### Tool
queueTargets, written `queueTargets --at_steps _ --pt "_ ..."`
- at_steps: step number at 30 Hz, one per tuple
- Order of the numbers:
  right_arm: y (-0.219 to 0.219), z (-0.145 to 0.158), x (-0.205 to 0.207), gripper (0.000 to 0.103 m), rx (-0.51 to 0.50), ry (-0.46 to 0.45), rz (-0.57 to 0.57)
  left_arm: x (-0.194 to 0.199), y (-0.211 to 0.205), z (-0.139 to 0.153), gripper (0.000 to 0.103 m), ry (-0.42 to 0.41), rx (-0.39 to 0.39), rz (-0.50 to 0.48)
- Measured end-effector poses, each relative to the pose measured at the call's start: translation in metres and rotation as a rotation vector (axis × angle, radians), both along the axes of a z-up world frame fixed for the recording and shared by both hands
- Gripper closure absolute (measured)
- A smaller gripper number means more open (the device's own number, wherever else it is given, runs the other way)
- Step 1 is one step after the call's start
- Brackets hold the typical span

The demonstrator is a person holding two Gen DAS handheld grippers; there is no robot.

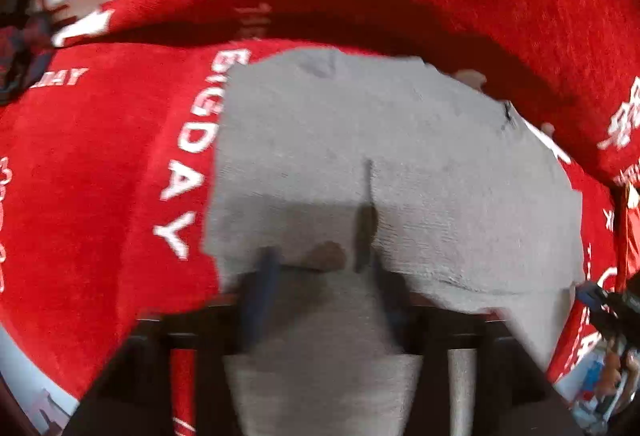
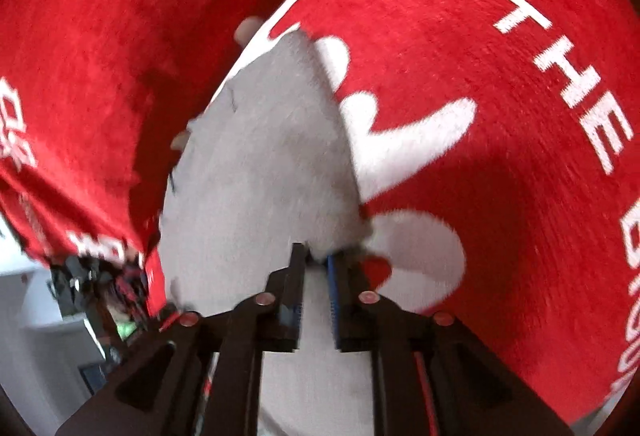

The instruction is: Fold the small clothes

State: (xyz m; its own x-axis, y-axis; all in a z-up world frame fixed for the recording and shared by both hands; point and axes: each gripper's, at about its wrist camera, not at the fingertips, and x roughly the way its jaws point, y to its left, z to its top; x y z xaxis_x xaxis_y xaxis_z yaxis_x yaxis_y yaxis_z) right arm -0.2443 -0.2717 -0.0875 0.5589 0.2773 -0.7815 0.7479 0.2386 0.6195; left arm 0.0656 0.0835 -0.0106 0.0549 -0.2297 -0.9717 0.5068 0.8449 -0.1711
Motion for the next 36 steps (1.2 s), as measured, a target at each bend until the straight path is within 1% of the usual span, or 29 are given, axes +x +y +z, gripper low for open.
queueTargets --at_steps 1,2,4,6,9,11,13,15,16,17,21,22,23,25,26,28,31,32,34,36 --pt "0.0 0.006 -0.003 0.069 -0.005 -0.016 0.002 0.0 0.002 0.007 0.031 -0.033 -0.006 0.01" --pt "-0.002 0.011 -0.005 0.06 -0.023 -0.033 -0.003 0.0 0.001 0.01 0.031 -0.042 -0.011 0.005" --pt "-0.011 0.02 -0.007 0.06 -0.068 -0.057 -0.02 -0.001 -0.007 0.013 0.031 -0.041 -0.023 -0.012" --pt "-0.029 0.019 -0.004 0.06 -0.096 -0.044 -0.047 -0.002 -0.02 0.01 0.031 -0.033 -0.025 -0.032" --pt "-0.058 0.005 0.009 0.06 -0.099 -0.019 -0.087 -0.011 -0.049 0.001 0.031 -0.033 -0.012 -0.081" --pt "-0.074 -0.006 0.02 0.06 -0.104 -0.006 -0.101 -0.018 -0.066 -0.003 0.031 -0.034 -0.011 -0.09" --pt "-0.083 -0.015 0.03 0.06 -0.093 -0.014 -0.105 -0.021 -0.076 -0.009 0.031 -0.035 0.004 -0.092" --pt "-0.09 -0.028 0.042 0.06 -0.036 -0.037 -0.094 -0.023 -0.083 -0.017 0.031 -0.036 0.032 -0.093" --pt "-0.091 -0.031 0.048 0.067 -0.022 -0.037 -0.082 -0.024 -0.083 -0.02 0.031 -0.039 0.047 -0.092" --pt "-0.091 -0.03 0.055 0.096 -0.025 -0.028 -0.056 -0.024 -0.084 -0.023 0.031 -0.042 0.06 -0.091" --pt "-0.087 0.012 0.076 0.095 -0.223 -0.043 0.075 -0.024 -0.081 -0.03 0.031 -0.043 0.082 -0.085" --pt "-0.088 0.014 0.079 0.096 -0.264 -0.007 0.11 -0.026 -0.082 -0.032 0.03 -0.052 0.09 -0.092" --pt "-0.089 0.009 0.083 0.096 -0.304 0.063 0.151 -0.027 -0.082 -0.032 0.03 -0.061 0.092 -0.099" --pt "-0.092 -0.007 0.083 0.096 -0.315 0.15 0.184 -0.028 -0.085 -0.032 0.03 -0.075 0.101 -0.113" --pt "-0.094 -0.011 0.08 0.095 -0.319 0.166 0.185 -0.028 -0.085 -0.032 0.03 -0.075 0.105 -0.117" --pt "-0.095 -0.008 0.074 0.095 -0.324 0.161 0.137 -0.026 -0.084 -0.03 0.03 -0.079 0.117 -0.123" --pt "-0.093 0.005 0.064 0.095 -0.343 0.214 0.09 -0.021 -0.079 -0.024 0.03 -0.099 0.141 -0.116" --pt "-0.09 0.015 0.059 0.095 -0.359 0.215 0.084 -0.02 -0.076 -0.022 0.03 -0.096 0.139 -0.108" --pt "-0.082 0.03 0.052 0.095 -0.363 0.174 0.085 -0.017 -0.071 -0.02 0.03 -0.09 0.137 -0.095" --pt "-0.069 0.039 0.047 0.095 -0.347 0.139 0.115 -0.016 -0.067 -0.024 0.03 -0.09 0.164 -0.098"
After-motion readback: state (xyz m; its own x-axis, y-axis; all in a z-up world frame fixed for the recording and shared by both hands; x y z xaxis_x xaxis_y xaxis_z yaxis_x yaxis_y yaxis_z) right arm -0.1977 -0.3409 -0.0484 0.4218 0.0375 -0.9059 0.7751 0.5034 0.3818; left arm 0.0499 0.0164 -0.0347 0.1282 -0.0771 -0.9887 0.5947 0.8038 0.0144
